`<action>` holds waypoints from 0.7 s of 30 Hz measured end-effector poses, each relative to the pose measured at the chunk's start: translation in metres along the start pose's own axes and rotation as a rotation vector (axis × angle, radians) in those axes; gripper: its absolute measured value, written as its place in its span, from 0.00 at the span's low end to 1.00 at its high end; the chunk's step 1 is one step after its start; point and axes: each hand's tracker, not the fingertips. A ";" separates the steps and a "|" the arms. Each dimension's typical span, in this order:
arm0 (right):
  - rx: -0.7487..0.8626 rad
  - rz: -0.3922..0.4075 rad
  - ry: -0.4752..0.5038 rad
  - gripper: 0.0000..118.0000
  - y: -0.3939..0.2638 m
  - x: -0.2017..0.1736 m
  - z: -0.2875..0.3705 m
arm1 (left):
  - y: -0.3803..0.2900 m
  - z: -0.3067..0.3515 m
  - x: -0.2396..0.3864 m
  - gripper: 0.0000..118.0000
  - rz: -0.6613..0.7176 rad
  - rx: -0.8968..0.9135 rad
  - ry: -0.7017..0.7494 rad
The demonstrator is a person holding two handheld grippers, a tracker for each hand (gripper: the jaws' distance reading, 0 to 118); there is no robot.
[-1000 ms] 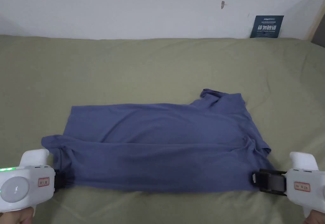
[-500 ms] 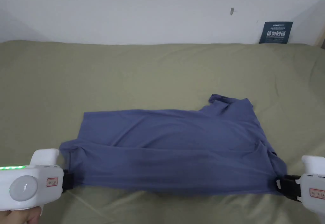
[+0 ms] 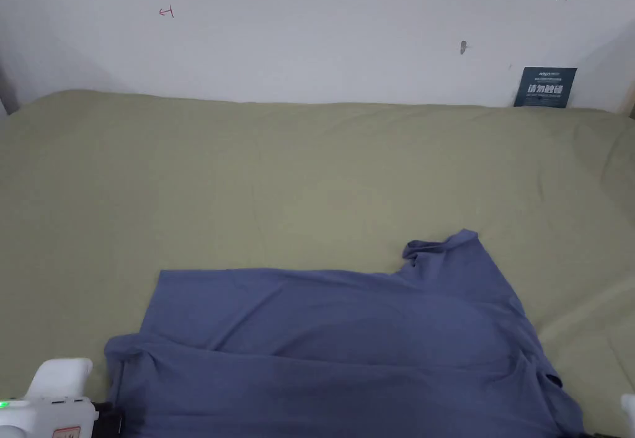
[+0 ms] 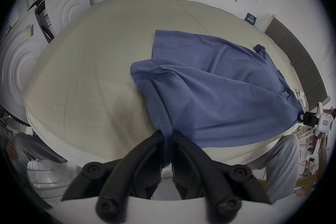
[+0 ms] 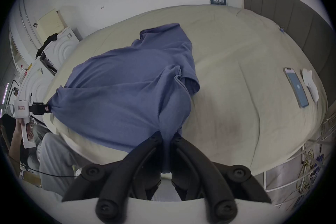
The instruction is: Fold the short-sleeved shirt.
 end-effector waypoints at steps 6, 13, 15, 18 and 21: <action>0.008 -0.059 -0.031 0.98 -0.001 0.003 -0.005 | 0.000 -0.002 0.001 1.00 -0.021 0.017 0.007; 0.190 -0.088 -0.047 0.89 0.049 -0.005 0.012 | 0.044 0.030 0.011 0.84 0.029 0.214 0.023; 0.276 -0.096 -0.055 0.70 0.065 -0.012 0.008 | 0.065 0.025 0.016 0.66 0.069 0.286 0.029; 0.360 -0.096 -0.065 0.21 0.095 -0.030 0.000 | 0.097 0.008 0.027 0.25 0.087 0.303 0.025; 0.380 -0.040 -0.151 0.01 0.121 -0.038 -0.020 | 0.125 -0.025 0.035 0.00 0.076 0.302 0.071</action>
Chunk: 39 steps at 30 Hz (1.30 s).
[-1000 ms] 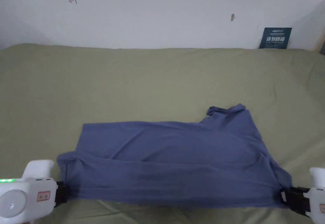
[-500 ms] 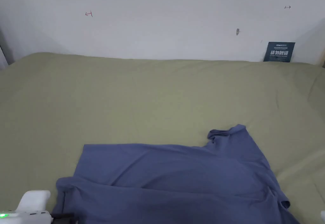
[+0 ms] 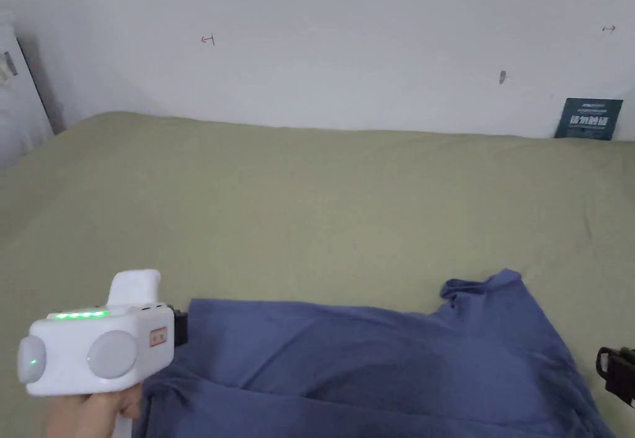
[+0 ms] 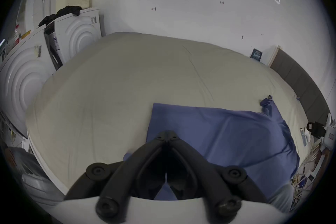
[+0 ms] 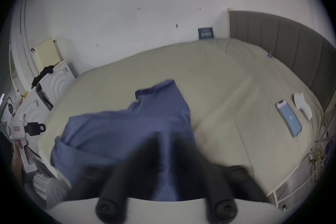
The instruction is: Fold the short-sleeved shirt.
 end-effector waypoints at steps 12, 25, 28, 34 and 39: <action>-0.139 0.051 -0.016 0.01 0.022 0.013 -0.094 | 0.050 -0.142 0.000 0.99 -0.115 -0.251 0.069; -0.256 0.055 -0.017 0.01 0.035 0.041 -0.149 | 0.056 -0.147 0.014 0.01 -0.160 -0.330 0.000; -0.290 0.032 -0.010 0.03 0.042 0.043 -0.158 | 0.049 -0.129 0.029 0.01 -0.178 -0.328 0.007; -0.468 0.040 0.007 0.89 0.048 0.042 -0.181 | 0.052 -0.145 0.017 0.01 -0.144 -0.327 0.007; -0.491 0.121 -0.050 0.64 0.032 0.035 -0.195 | 0.052 -0.148 0.016 0.01 -0.131 -0.331 0.007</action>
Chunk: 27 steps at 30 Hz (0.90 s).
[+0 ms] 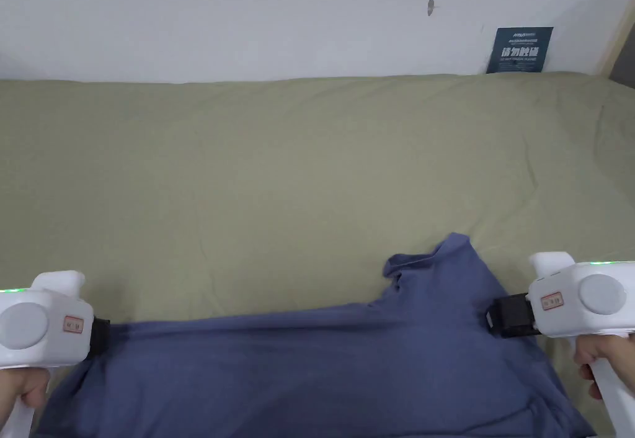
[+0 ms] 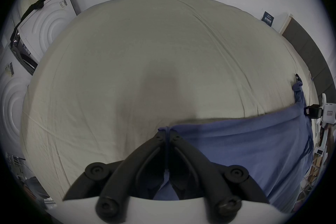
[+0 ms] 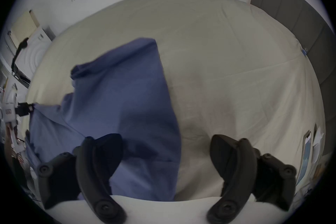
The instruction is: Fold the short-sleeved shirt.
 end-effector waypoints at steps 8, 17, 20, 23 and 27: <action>0.135 -0.060 0.139 0.03 -0.018 0.013 0.063 | -0.012 0.039 -0.012 0.01 0.008 0.046 -0.037; 0.255 -0.043 0.208 0.03 -0.081 0.012 0.167 | -0.075 0.137 -0.040 0.01 0.021 0.157 -0.082; 0.276 -0.019 0.214 0.03 -0.116 0.010 0.190 | -0.114 0.162 -0.045 0.01 0.007 0.180 -0.083; 0.282 -0.016 0.222 0.03 -0.155 0.010 0.203 | -0.156 0.177 -0.049 0.01 0.003 0.204 -0.086; 0.258 0.000 0.214 0.03 -0.201 0.009 0.200 | -0.202 0.178 -0.054 0.01 -0.039 0.219 -0.085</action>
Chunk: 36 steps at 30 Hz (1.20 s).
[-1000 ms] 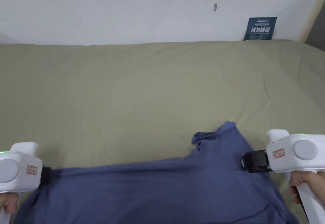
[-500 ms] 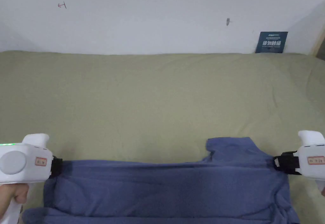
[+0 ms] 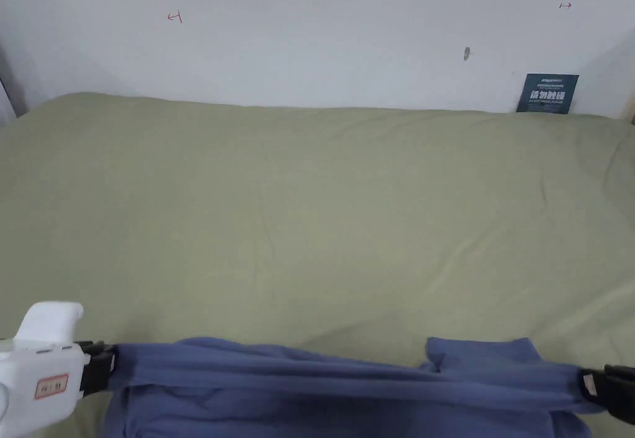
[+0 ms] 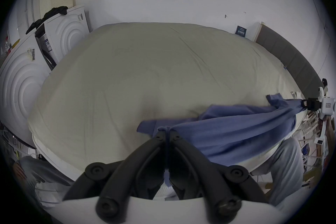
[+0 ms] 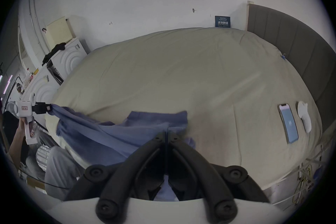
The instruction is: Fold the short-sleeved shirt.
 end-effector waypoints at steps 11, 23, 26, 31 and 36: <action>-0.079 -0.011 -0.023 0.03 -0.063 0.022 -0.032 | -0.057 -0.040 -0.023 0.03 0.028 -0.045 -0.029; 0.072 -0.100 -0.008 0.97 -0.028 -0.003 0.013 | -0.019 0.014 0.001 1.00 0.050 0.105 -0.023; 0.200 -0.063 -0.007 0.97 0.004 -0.043 0.034 | 0.015 0.046 0.042 1.00 -0.011 0.247 -0.016; 0.501 0.067 -0.081 0.60 0.044 -0.107 0.051 | 0.058 0.076 0.115 0.71 -0.008 0.530 0.042; 0.683 0.118 -0.162 0.04 0.049 -0.155 0.048 | 0.066 0.071 0.159 0.00 0.041 0.559 0.029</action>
